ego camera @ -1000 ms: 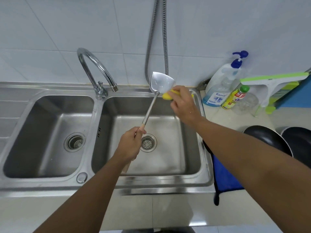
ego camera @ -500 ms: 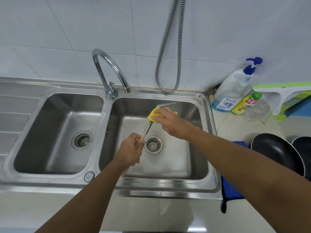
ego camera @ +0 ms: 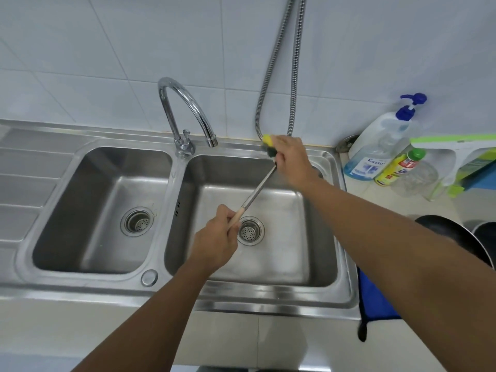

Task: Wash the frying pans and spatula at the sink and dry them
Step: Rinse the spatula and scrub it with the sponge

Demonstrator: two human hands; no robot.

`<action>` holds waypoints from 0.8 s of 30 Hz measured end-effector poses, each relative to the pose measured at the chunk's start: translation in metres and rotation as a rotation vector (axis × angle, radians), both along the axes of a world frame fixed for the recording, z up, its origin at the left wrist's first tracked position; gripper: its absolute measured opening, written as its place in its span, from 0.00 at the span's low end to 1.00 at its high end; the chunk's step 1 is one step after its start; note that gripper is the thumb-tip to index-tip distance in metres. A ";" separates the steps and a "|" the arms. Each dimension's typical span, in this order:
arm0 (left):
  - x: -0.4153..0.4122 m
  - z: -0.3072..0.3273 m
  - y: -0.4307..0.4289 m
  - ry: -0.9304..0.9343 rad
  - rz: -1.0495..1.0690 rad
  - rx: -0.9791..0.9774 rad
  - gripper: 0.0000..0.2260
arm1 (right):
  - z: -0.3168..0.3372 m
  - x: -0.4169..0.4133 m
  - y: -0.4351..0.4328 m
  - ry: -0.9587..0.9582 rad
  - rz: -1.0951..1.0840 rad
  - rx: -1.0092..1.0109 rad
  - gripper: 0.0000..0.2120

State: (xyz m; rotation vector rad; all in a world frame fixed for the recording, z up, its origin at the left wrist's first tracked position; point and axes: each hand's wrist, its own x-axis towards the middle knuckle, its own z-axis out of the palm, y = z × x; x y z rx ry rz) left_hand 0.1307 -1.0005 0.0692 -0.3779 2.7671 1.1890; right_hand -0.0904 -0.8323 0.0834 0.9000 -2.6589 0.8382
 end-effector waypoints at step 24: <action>0.008 -0.009 0.018 -0.131 -0.001 0.086 0.08 | -0.047 0.076 0.091 -0.115 -0.065 -0.015 0.22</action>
